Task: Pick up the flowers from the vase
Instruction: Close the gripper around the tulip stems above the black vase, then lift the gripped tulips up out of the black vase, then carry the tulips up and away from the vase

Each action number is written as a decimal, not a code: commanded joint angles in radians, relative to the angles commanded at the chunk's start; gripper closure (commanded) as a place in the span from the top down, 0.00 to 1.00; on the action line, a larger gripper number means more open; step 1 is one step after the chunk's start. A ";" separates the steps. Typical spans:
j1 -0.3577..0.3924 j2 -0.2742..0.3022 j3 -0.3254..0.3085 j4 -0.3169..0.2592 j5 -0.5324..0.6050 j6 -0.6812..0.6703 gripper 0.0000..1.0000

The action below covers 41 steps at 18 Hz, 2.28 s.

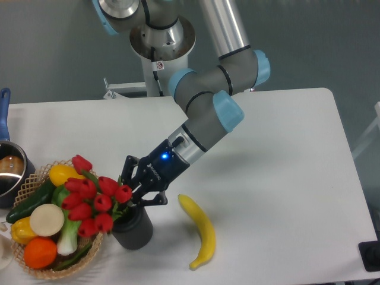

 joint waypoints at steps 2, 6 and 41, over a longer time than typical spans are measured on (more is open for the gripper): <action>-0.001 0.028 0.002 0.000 -0.003 -0.057 0.00; 0.006 0.057 0.006 0.000 -0.006 -0.087 0.00; 0.383 0.135 0.155 -0.006 0.127 0.018 0.00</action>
